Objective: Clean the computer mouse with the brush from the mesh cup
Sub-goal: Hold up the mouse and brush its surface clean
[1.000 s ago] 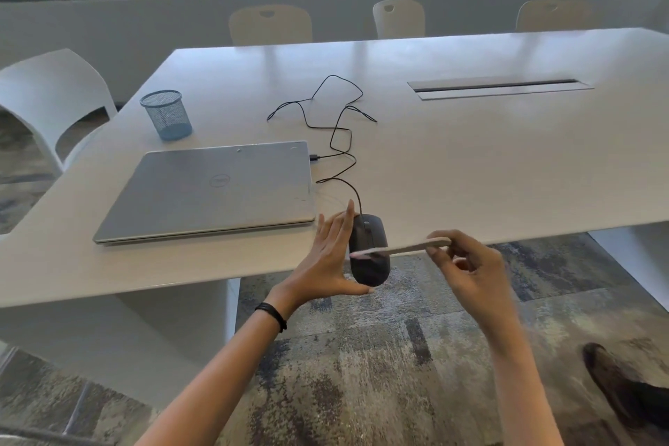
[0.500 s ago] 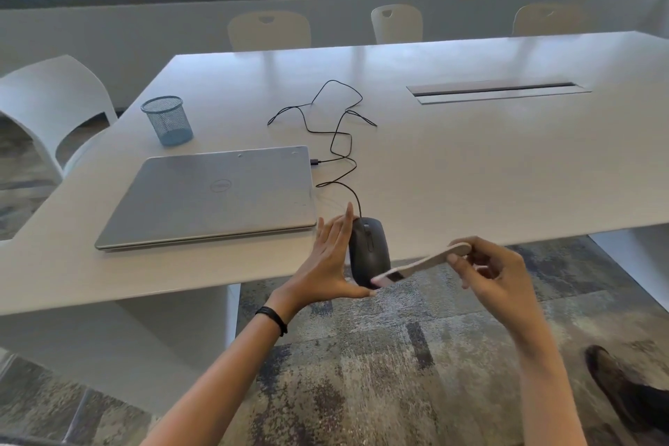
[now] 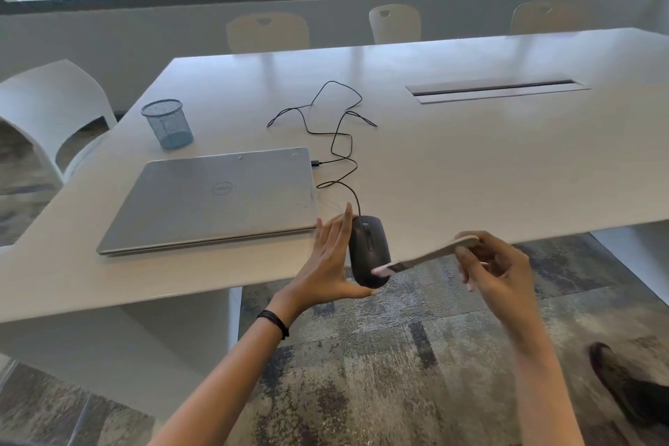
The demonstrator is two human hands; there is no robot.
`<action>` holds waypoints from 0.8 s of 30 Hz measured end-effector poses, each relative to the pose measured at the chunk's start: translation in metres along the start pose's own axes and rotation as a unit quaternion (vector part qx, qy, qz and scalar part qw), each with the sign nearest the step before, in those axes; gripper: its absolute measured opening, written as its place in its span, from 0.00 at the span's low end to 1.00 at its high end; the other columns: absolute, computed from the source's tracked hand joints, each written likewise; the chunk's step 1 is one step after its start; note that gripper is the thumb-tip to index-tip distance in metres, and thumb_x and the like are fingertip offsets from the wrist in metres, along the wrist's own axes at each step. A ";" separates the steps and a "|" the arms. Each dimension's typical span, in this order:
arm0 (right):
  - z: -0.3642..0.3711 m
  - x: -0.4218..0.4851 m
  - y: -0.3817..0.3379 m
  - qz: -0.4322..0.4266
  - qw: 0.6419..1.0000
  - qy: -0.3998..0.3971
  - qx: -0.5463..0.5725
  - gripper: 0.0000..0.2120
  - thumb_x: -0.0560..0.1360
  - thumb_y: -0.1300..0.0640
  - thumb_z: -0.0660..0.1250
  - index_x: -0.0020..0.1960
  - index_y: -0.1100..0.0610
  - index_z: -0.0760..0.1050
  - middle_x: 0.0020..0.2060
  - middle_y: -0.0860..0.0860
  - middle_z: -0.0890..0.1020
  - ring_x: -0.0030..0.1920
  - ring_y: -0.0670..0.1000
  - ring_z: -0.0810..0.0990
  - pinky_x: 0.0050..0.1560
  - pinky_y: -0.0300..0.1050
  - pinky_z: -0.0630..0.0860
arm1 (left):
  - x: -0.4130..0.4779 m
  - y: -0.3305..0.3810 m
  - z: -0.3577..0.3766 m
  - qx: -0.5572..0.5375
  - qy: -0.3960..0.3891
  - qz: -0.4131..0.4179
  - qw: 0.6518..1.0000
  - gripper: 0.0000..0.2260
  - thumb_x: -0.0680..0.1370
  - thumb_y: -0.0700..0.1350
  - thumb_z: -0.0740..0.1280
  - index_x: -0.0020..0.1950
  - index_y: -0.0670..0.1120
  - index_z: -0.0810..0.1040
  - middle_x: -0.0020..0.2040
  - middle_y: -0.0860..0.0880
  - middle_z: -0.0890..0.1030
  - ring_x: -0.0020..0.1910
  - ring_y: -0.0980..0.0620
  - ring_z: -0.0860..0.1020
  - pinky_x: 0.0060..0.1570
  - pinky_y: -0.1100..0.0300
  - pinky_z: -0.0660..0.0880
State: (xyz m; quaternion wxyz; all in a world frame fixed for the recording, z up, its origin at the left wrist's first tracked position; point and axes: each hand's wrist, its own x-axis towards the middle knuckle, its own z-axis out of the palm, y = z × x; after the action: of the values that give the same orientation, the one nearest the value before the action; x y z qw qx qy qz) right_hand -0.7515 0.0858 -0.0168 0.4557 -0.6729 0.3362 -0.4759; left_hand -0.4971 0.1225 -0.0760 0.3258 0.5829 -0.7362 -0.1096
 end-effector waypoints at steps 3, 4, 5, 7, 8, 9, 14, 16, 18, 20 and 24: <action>0.005 0.001 -0.002 0.005 1.000 0.007 -0.016 0.06 0.70 0.51 0.67 0.45 0.41 0.80 0.32 0.47 0.81 0.29 0.42 0.74 0.29 0.32 0.71 | 0.000 0.000 0.001 0.002 0.000 0.005 1.000 0.59 0.64 0.65 0.73 0.75 0.44 0.33 0.74 0.44 0.57 0.75 0.49 0.51 0.73 0.46 0.34; 0.008 0.001 -0.003 0.000 1.000 0.020 -0.018 0.06 0.70 0.50 0.67 0.44 0.41 0.80 0.32 0.47 0.81 0.30 0.43 0.74 0.28 0.33 0.70 | 0.001 0.000 0.000 0.004 0.000 0.007 1.000 0.60 0.64 0.64 0.74 0.75 0.44 0.33 0.74 0.44 0.57 0.75 0.49 0.51 0.73 0.45 0.35; 0.011 0.001 -0.004 -0.005 0.999 0.029 -0.020 0.06 0.70 0.50 0.67 0.44 0.40 0.80 0.32 0.47 0.80 0.30 0.44 0.73 0.28 0.34 0.70 | 0.002 -0.001 -0.001 0.007 -0.001 0.008 1.000 0.60 0.64 0.63 0.74 0.75 0.44 0.33 0.74 0.44 0.56 0.76 0.48 0.51 0.73 0.44 0.35; 0.017 0.001 -0.007 -0.010 0.999 0.018 -0.024 0.06 0.70 0.50 0.67 0.44 0.40 0.80 0.33 0.49 0.80 0.30 0.44 0.73 0.29 0.36 0.69 | 0.002 -0.002 -0.003 0.011 -0.002 0.010 1.000 0.60 0.64 0.63 0.75 0.75 0.44 0.33 0.74 0.44 0.56 0.76 0.48 0.51 0.73 0.44 0.35; 0.019 0.001 -0.008 -0.012 0.999 0.003 -0.031 0.07 0.71 0.51 0.67 0.44 0.39 0.80 0.33 0.48 0.81 0.29 0.43 0.72 0.29 0.36 0.69 | 0.002 -0.003 -0.004 0.012 -0.003 0.009 1.000 0.60 0.64 0.63 0.75 0.75 0.44 0.32 0.74 0.44 0.56 0.75 0.48 0.51 0.73 0.43 0.34; 0.021 0.000 -0.008 -0.012 0.999 -0.003 -0.038 0.08 0.71 0.52 0.68 0.43 0.39 0.79 0.33 0.47 0.81 0.29 0.42 0.72 0.29 0.36 0.69 | 0.002 -0.004 -0.005 0.012 -0.003 0.008 1.000 0.60 0.64 0.63 0.75 0.75 0.44 0.32 0.74 0.44 0.56 0.75 0.48 0.51 0.73 0.43 0.35; 0.037 -0.003 -0.007 0.002 0.998 0.058 -0.022 0.07 0.72 0.53 0.69 0.42 0.40 0.79 0.31 0.44 0.80 0.30 0.45 0.72 0.31 0.44 0.68 | 0.004 -0.006 -0.005 0.009 -0.007 0.011 1.000 0.60 0.64 0.64 0.74 0.74 0.47 0.30 0.74 0.45 0.56 0.76 0.48 0.51 0.73 0.43 0.35; 0.041 -0.003 -0.005 0.005 0.999 0.016 -0.052 0.12 0.73 0.59 0.70 0.42 0.41 0.80 0.31 0.43 0.81 0.30 0.42 0.72 0.31 0.46 0.69 | 0.005 -0.006 -0.003 0.008 -0.006 0.013 1.000 0.60 0.64 0.64 0.74 0.75 0.47 0.31 0.74 0.46 0.56 0.76 0.49 0.51 0.73 0.44 0.35; 0.045 -0.003 -0.004 0.010 0.997 -0.005 -0.072 0.14 0.74 0.63 0.70 0.43 0.42 0.80 0.32 0.44 0.81 0.30 0.41 0.73 0.29 0.48 0.70 | 0.005 -0.006 -0.002 0.006 -0.007 0.019 1.000 0.60 0.64 0.64 0.73 0.75 0.47 0.31 0.74 0.46 0.56 0.75 0.50 0.51 0.73 0.45 0.35; 0.047 -0.003 -0.004 0.006 0.997 0.043 -0.056 0.13 0.75 0.62 0.69 0.43 0.43 0.80 0.30 0.44 0.80 0.29 0.43 0.73 0.28 0.48 0.70 | 0.005 -0.006 -0.002 0.000 -0.006 0.025 1.000 0.60 0.64 0.64 0.73 0.74 0.48 0.30 0.74 0.45 0.56 0.75 0.49 0.51 0.73 0.46 0.35; 0.044 0.000 -0.007 -0.021 0.986 0.161 -0.038 0.15 0.75 0.60 0.68 0.44 0.38 0.79 0.30 0.42 0.80 0.27 0.44 0.72 0.27 0.47 0.70 | 0.004 -0.008 -0.004 -0.008 -0.005 0.028 1.000 0.59 0.64 0.65 0.73 0.75 0.49 0.30 0.74 0.46 0.55 0.76 0.50 0.50 0.73 0.50 0.33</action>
State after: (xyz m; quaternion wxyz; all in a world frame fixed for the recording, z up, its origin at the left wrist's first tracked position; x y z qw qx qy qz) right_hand -0.7096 0.1011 -0.0155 0.3594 -0.6111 0.4090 -0.5746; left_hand -0.4890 0.1167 -0.0762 0.3299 0.5589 -0.7529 -0.1094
